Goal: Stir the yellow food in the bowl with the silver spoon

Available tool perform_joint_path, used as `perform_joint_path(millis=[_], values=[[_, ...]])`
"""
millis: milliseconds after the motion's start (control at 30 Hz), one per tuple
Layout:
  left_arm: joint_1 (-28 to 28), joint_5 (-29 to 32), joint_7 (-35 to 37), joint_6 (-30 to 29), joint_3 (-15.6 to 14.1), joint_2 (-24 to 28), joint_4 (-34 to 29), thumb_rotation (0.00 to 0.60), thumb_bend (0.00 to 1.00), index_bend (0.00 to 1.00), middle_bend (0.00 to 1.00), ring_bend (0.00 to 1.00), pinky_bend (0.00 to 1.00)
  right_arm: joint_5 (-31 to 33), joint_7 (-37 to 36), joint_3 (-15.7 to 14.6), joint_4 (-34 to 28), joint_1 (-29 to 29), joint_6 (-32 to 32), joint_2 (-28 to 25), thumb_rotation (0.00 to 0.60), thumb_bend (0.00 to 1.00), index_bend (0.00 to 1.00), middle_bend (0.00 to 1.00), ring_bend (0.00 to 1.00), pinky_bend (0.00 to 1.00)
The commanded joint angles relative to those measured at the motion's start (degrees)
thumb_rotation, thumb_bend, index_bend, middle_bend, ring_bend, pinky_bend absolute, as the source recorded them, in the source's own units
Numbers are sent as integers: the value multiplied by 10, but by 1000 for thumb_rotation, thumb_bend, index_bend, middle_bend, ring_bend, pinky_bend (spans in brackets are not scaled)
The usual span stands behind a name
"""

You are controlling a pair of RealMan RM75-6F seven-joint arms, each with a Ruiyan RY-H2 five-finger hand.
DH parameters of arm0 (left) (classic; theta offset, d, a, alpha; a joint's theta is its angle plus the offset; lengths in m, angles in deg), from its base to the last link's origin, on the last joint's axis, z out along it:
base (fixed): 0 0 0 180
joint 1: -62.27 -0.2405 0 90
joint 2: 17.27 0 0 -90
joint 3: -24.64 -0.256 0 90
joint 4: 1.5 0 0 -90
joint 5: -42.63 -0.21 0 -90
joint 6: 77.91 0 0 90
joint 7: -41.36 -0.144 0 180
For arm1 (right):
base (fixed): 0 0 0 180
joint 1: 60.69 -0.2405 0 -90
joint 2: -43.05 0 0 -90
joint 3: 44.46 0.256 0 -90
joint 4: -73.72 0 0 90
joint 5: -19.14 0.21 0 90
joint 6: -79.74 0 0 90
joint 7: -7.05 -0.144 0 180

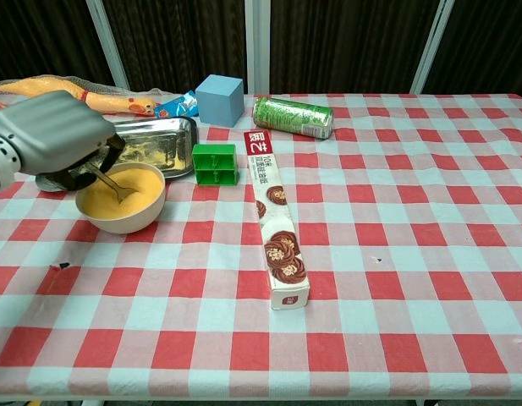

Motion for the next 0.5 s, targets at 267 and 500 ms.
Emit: perform_joint_path(millis=[267, 500], values=[[-6, 11, 44, 15, 17, 49, -34, 600, 448, 682, 924, 902, 951, -1, 2, 1, -2, 0, -1, 0, 600, 292, 0, 115, 0, 0], [3, -11, -16, -12, 11, 47, -22, 600, 448, 682, 924, 903, 951, -1, 0, 0, 0, 0, -1, 0, 600, 292, 0, 115, 0, 0]])
